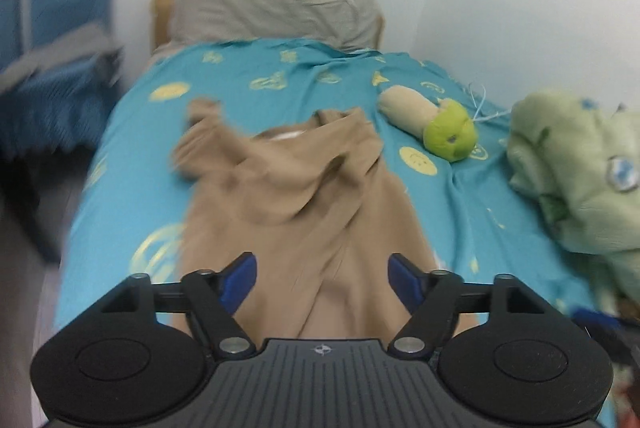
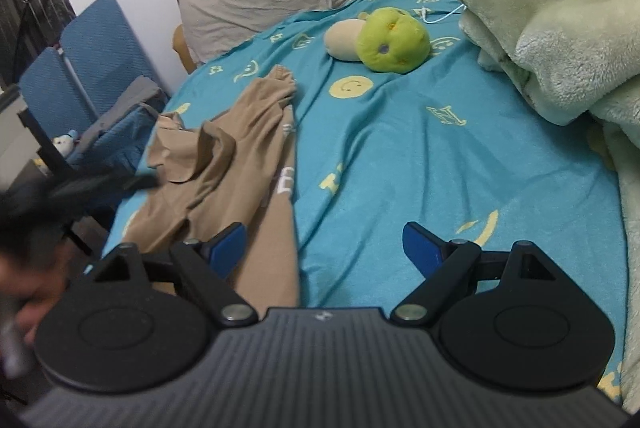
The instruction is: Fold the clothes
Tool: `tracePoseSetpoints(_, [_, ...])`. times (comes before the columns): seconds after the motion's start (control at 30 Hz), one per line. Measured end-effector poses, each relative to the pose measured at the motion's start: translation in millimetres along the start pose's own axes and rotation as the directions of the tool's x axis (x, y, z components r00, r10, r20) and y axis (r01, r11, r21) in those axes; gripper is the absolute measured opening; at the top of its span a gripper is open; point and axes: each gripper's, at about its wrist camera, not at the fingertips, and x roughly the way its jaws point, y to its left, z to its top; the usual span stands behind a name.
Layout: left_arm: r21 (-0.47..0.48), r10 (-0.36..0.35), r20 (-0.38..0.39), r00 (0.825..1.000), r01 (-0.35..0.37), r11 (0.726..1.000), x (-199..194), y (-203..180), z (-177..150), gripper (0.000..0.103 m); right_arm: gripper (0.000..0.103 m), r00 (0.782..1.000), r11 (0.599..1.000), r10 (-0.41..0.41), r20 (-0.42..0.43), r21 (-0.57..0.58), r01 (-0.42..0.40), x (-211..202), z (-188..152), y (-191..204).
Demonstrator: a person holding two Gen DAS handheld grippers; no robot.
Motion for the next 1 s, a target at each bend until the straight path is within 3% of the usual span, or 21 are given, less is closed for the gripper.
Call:
tracePoseSetpoints(0.17, [-0.156, -0.042, -0.117, 0.992, 0.023, 0.987, -77.3, 80.0, -55.3, 0.077, 0.087, 0.999, 0.999, 0.04, 0.009, -0.013, -0.04, -18.2, -2.3, 3.7])
tracePoseSetpoints(0.27, [-0.158, -0.053, -0.154, 0.987, 0.028, 0.987, -103.3, 111.9, -82.5, 0.074, 0.087, 0.999, 0.998, 0.032, 0.031, -0.051, -0.031, -32.0, -5.1, 11.3])
tracePoseSetpoints(0.33, [-0.181, -0.111, -0.201, 0.973, 0.075, 0.981, -112.3, 128.5, -100.4, 0.072, 0.087, 0.999, 0.996, 0.028, 0.047, -0.087, -0.024, -41.9, -5.8, 17.8])
tracePoseSetpoints(0.47, [-0.192, -0.235, -0.216, 0.948, 0.194, 0.962, -126.9, 145.4, -135.2, 0.07, 0.087, 0.998, 0.996, 0.022, 0.063, -0.089, -0.016, -60.0, -9.1, 20.1])
tracePoseSetpoints(0.53, [-0.198, -0.275, -0.261, 0.925, 0.228, 0.953, -118.6, 144.6, -145.5, 0.067, 0.087, 0.999, 0.997, 0.018, 0.05, -0.07, -0.015, -63.2, -11.6, 16.9])
tracePoseSetpoints(0.6, [-0.139, -0.28, -0.337, 0.899, 0.247, 0.959, -108.3, 138.0, -152.6, 0.067, 0.087, 0.999, 0.998, 0.001, 0.037, -0.066, 0.002, -62.7, -14.1, 17.3])
tracePoseSetpoints(0.67, [-0.049, -0.242, -0.362, 0.9, 0.241, 0.969, -106.4, 131.6, -154.6, 0.067, 0.087, 0.999, 0.997, -0.016, 0.034, -0.081, 0.018, -61.4, -16.4, 20.7])
tracePoseSetpoints(0.7, [-0.029, -0.228, -0.37, 0.901, 0.234, 0.972, -107.1, 129.8, -152.0, 0.062, 0.087, 0.999, 0.995, -0.024, 0.034, -0.091, 0.027, -60.6, -17.6, 22.9])
tracePoseSetpoints(0.73, [-0.021, -0.215, -0.377, 0.901, 0.224, 0.974, -108.0, 128.5, -148.8, 0.053, 0.087, 0.999, 0.994, -0.031, 0.035, -0.104, 0.034, -59.9, -18.6, 25.4])
tracePoseSetpoints(0.77, [-0.002, -0.201, -0.388, 0.9, 0.217, 0.976, -110.2, 124.3, -146.2, 0.033, 0.087, 0.999, 0.992, -0.036, 0.037, -0.118, 0.04, -59.4, -19.8, 28.0])
tracePoseSetpoints(0.8, [0.023, -0.186, -0.401, 0.897, 0.213, 0.977, -112.8, 119.0, -143.9, 0.022, 0.087, 0.999, 0.99, -0.038, 0.039, -0.131, 0.042, -59.2, -21.1, 30.3])
tracePoseSetpoints(0.83, [0.067, -0.16, -0.412, 0.897, 0.205, 0.976, -116.1, 109.9, -141.4, 0.017, 0.087, 0.999, 0.989, -0.037, 0.039, -0.142, 0.042, -58.9, -22.1, 31.9])
tracePoseSetpoints(0.87, [0.131, -0.123, -0.415, 0.901, 0.193, 0.972, -122.1, 95.6, -137.6, 0.006, 0.087, 0.999, 0.988, -0.036, 0.038, -0.15, 0.041, -58.4, -22.9, 33.1])
tracePoseSetpoints(1.0, [0.37, -0.03, -0.375, 0.926, 0.18, 0.911, -153.2, 27.7, -120.6, 0.003, 0.087, 0.999, 0.987, -0.029, 0.028, -0.156, 0.033, -58.5, -24.4, 34.0])
